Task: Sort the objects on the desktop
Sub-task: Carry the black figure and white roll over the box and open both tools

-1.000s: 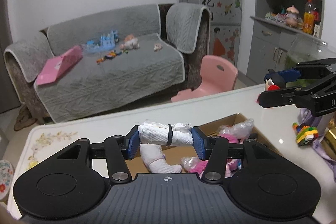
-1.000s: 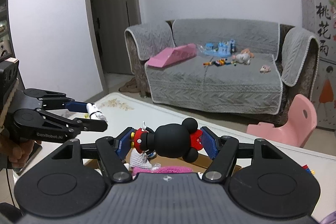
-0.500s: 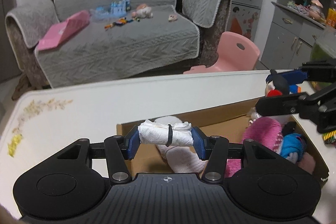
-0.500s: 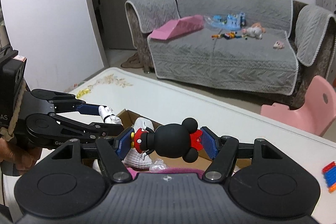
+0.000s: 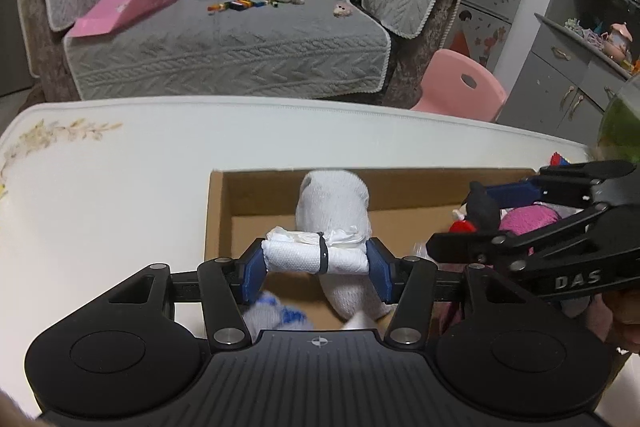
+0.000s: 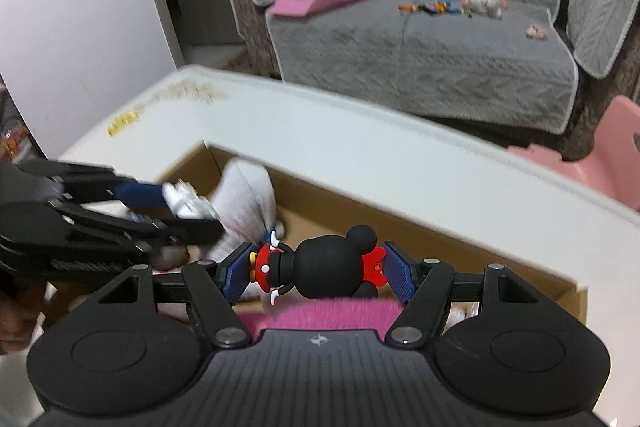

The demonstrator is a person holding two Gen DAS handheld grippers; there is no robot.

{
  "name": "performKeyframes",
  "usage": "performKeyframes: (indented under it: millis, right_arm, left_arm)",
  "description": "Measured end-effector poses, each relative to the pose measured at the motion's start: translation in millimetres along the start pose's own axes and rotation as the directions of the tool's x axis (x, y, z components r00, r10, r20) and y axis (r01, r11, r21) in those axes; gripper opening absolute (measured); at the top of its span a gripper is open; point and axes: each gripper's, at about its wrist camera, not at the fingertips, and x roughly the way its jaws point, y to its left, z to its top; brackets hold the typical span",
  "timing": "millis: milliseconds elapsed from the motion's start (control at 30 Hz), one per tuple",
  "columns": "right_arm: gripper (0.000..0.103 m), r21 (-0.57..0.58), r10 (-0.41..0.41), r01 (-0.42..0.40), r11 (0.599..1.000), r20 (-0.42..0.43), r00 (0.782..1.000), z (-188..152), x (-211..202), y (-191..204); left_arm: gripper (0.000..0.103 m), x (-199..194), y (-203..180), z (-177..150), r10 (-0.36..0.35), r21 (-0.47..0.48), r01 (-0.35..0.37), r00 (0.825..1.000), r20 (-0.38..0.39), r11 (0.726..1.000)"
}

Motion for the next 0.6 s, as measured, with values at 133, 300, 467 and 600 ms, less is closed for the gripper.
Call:
performKeyframes:
  millis: [133, 300, 467, 600]
  right_arm:
    - [0.065, 0.01, -0.01, 0.011, 1.0, -0.023, 1.0, -13, -3, 4]
    - [0.065, 0.01, -0.023, 0.023, 1.0, -0.026, 0.999, -28, -15, 14]
    - [0.065, 0.021, -0.025, 0.026, 0.999, -0.028, 0.999, -39, -25, 21]
    - [0.066, 0.025, -0.027, 0.027, 0.999, -0.024, 0.999, -45, -29, 24]
  left_arm:
    - [0.06, -7, -4, -13, -0.011, 0.007, 0.011, 1.0, -0.002, 1.0]
    - [0.06, -18, -16, -27, -0.009, 0.039, 0.009, 1.0, -0.014, 0.999]
    - [0.06, -28, -25, -44, -0.014, 0.059, 0.016, 0.999, -0.033, 0.998]
    - [0.062, -34, -32, -53, -0.005, 0.086, 0.008, 0.999, -0.032, 0.996]
